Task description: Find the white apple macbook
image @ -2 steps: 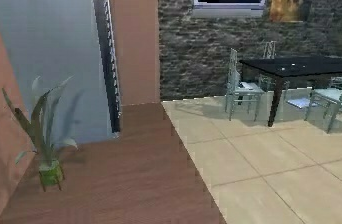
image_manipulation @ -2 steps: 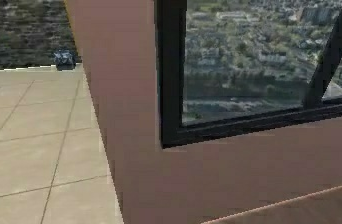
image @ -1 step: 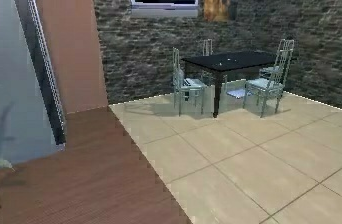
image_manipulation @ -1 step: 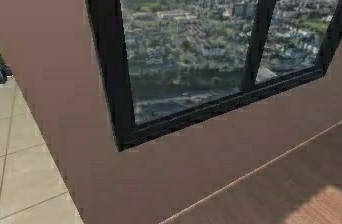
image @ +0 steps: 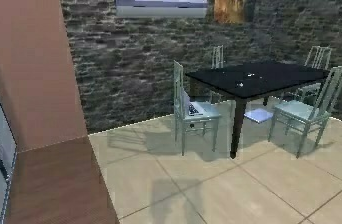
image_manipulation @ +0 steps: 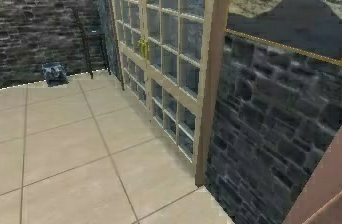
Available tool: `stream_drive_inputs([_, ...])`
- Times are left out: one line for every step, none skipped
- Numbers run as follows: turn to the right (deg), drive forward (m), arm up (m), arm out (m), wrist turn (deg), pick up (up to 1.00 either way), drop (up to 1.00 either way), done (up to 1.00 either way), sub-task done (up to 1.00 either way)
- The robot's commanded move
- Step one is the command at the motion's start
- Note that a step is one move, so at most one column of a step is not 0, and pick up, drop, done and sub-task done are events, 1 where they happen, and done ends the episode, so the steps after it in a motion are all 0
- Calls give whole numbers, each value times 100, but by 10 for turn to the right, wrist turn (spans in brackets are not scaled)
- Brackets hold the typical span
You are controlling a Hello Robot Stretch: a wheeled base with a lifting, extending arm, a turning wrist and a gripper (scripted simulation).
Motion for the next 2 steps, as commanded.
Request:
stream_drive_inputs([0, 100, 0, 0, 0, 0, 0, 0, 0])
stream_drive_inputs([60, 0, 0, 0, 0, 0, 0, 0, 0])
